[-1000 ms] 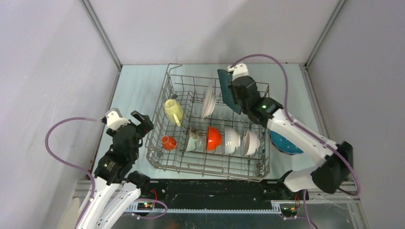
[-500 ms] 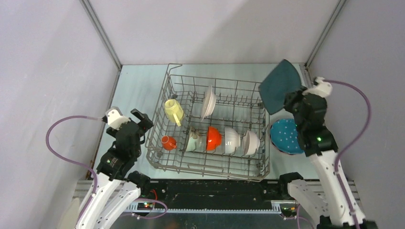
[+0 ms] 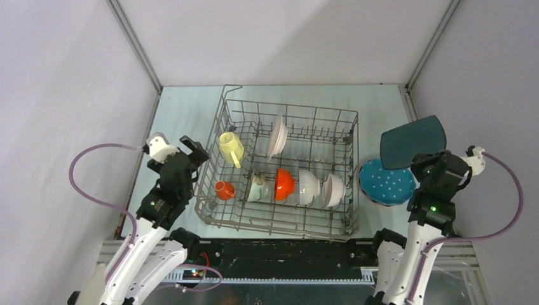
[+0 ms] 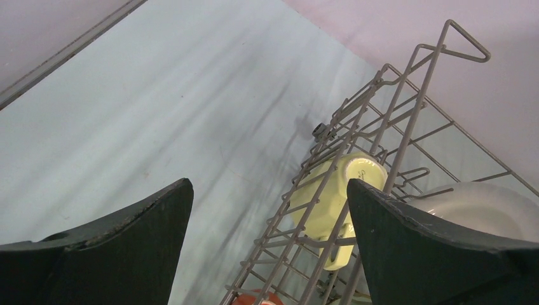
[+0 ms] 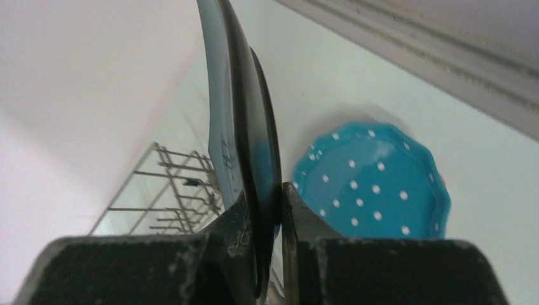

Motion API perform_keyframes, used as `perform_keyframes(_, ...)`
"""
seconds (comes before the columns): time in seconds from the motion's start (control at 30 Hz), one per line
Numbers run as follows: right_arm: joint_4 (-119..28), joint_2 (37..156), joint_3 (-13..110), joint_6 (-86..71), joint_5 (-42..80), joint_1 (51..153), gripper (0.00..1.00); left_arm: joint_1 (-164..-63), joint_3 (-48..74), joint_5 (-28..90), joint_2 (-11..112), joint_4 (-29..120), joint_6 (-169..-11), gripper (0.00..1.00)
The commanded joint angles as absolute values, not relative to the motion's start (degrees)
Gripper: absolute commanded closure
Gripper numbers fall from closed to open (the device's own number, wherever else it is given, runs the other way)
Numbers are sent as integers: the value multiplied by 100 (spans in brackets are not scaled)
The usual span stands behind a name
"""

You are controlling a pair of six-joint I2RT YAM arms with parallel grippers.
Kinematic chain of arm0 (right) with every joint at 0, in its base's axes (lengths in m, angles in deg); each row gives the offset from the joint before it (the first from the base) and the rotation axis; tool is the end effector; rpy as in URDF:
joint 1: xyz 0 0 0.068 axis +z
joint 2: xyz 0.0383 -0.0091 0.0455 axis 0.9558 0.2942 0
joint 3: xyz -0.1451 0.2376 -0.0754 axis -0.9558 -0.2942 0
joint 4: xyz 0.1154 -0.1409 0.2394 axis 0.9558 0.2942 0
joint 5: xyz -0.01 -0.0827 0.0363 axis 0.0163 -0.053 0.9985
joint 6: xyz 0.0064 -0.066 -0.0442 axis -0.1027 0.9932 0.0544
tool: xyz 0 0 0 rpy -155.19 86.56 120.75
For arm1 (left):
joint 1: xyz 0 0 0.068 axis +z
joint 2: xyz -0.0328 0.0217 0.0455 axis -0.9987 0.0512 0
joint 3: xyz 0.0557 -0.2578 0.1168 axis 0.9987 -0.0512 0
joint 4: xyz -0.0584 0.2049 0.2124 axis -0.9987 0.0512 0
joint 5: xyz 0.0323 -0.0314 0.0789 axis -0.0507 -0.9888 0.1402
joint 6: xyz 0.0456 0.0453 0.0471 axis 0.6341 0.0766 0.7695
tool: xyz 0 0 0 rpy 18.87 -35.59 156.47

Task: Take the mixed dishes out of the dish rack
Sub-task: Place the plate at the center of the board.

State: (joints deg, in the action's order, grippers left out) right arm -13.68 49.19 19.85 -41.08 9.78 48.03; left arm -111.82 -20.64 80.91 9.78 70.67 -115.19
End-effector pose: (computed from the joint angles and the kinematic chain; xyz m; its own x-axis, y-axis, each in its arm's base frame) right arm 0.1679 -0.0795 0.3484 0.0616 0.6834 -0.7274 0.5262 0.5971 0.6055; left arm 0.1903 -0.0373 0.3119 -0.0819 -0.4535 -0.8875 -0.3877 0.8348 -0.3908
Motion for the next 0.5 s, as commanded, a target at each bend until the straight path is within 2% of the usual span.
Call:
perform_keyframes(0.0, -1754, 4653, 1564, -4419, 2199, 4155, 100, -11203, -2113, 8214, 1070, 6671, -11369, 2)
perform_keyframes(0.27, -1886, 4442, 717, -4480, 2648, 3537, 100, -11203, -2222, 8251, 993, 6724, -11401, 2)
perform_keyframes(0.47, -2095, 4597, 275, -4541, 2819, 3453, 100, -11203, -2270, 8187, 995, 6623, -11372, 2)
